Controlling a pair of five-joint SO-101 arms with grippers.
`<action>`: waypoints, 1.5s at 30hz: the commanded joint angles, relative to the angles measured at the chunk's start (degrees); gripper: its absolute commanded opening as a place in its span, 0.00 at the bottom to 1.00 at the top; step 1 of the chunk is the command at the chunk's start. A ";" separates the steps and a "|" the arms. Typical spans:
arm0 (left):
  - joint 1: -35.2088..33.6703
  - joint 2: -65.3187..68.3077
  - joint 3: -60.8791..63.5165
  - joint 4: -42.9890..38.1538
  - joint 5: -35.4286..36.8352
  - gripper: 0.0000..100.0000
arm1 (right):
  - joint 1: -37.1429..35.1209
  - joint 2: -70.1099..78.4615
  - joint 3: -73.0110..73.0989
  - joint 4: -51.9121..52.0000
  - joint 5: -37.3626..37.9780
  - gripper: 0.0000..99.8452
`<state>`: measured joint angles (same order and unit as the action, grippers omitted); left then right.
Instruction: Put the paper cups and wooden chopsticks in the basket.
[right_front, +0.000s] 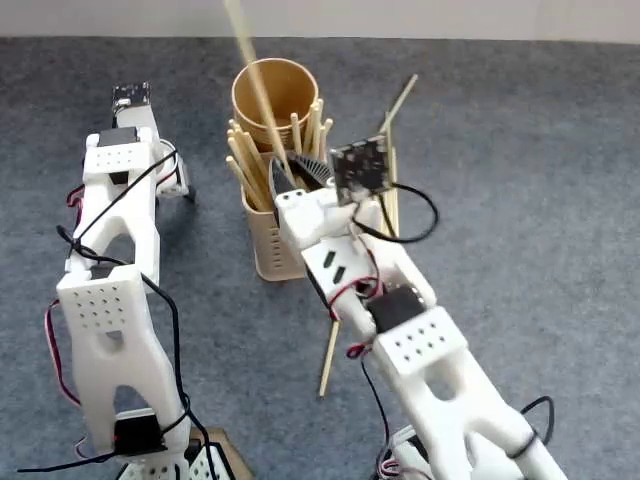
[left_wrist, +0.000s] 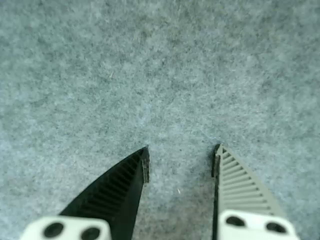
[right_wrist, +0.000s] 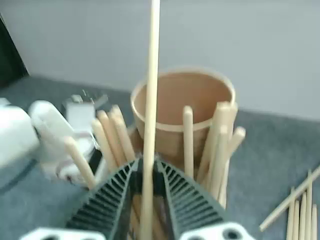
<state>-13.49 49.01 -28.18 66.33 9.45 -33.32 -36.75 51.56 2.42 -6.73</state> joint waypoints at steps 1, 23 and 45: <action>1.71 0.13 -0.92 -1.32 -0.53 0.22 | -0.13 3.65 -0.40 -0.92 0.35 0.01; 1.63 0.04 -1.01 -1.49 -0.53 0.22 | 8.22 2.24 -9.71 3.38 4.22 0.01; 1.45 0.22 -33.98 17.23 -0.09 0.22 | 4.79 -20.97 -12.70 23.60 9.93 0.01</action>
<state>-11.74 50.33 -56.66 79.96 9.54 -28.31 -56.88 37.76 33.45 3.30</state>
